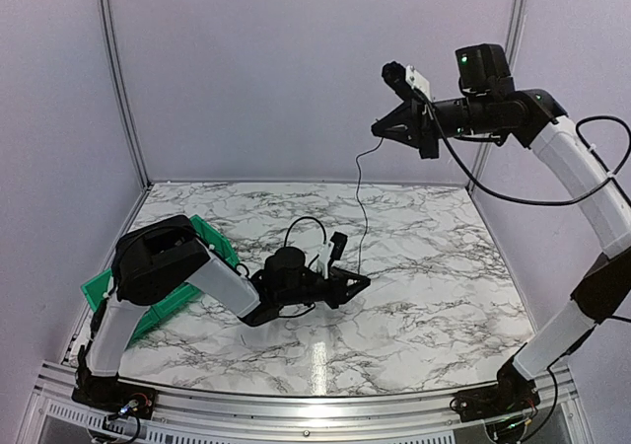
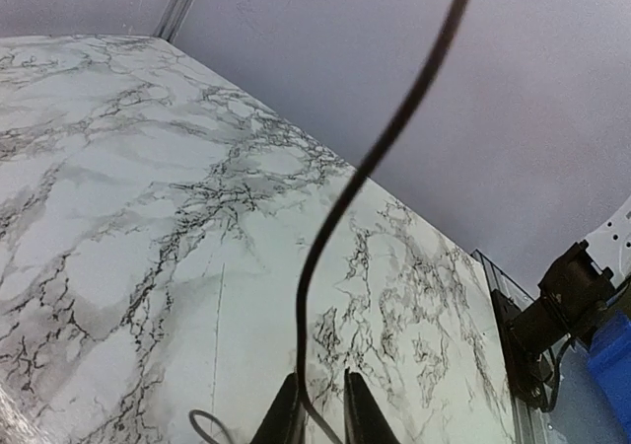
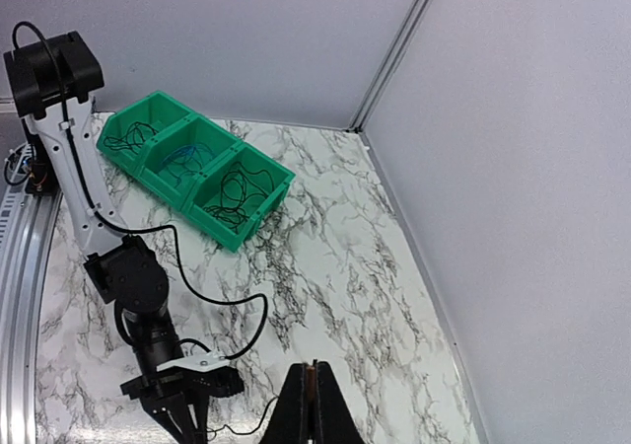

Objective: Untangle the cables

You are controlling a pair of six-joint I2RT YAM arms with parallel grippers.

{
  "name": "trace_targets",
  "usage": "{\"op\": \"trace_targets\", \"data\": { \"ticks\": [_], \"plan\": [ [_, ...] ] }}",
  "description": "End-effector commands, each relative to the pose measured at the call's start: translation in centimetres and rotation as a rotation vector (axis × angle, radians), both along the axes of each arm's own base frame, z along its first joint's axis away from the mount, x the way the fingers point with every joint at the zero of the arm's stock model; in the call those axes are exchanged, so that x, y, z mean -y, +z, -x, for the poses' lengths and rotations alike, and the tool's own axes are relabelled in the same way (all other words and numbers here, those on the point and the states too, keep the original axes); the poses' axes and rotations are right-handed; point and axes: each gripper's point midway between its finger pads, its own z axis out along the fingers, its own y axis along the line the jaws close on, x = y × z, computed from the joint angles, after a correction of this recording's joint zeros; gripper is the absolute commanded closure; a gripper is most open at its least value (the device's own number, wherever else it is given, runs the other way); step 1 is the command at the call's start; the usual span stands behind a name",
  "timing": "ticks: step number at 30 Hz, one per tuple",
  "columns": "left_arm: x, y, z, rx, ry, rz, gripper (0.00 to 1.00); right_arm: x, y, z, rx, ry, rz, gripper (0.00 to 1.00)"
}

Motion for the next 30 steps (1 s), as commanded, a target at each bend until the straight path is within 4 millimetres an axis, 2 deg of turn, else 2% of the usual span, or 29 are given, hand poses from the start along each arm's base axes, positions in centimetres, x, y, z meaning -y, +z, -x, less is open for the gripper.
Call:
{"op": "trace_targets", "data": {
  "ticks": [1,6,11,13,16,19,24,27,30],
  "plan": [
    [0.0,0.3,1.7,0.007,-0.037,0.036,0.86,1.7,4.2,-1.6,0.062,-0.058,-0.069,1.0],
    [-1.4,-2.3,2.3,-0.021,-0.008,-0.025,0.93,4.8,9.4,-3.5,0.139,-0.135,-0.169,1.0],
    [-2.5,-4.1,2.9,-0.043,0.002,-0.068,0.93,7.6,12.5,-5.0,0.19,-0.213,-0.231,1.0],
    [-2.9,-4.6,3.0,-0.05,0.014,-0.081,0.95,8.4,12.8,-5.4,0.195,-0.23,-0.242,1.0],
    [-3.5,-4.9,3.1,-0.055,0.032,-0.091,0.98,8.8,11.8,-6.3,0.183,-0.255,-0.234,1.0],
    [-3.9,-3.9,2.9,-0.038,0.05,-0.075,1.0,8.8,9.8,-7.1,0.151,-0.273,-0.218,1.0],
    [-4.7,-1.6,3.1,0.011,0.062,-0.058,1.0,9.7,4.1,-9.6,0.078,-0.38,-0.165,1.0],
    [-5.8,-0.7,3.2,0.029,0.086,-0.079,1.0,11.3,0.6,-11.3,0.039,-0.49,-0.134,1.0],
    [-7.9,-1.0,3.7,0.032,0.123,-0.138,1.0,15.0,-1.8,-13.5,0.031,-0.664,-0.111,1.0]
  ]
}}
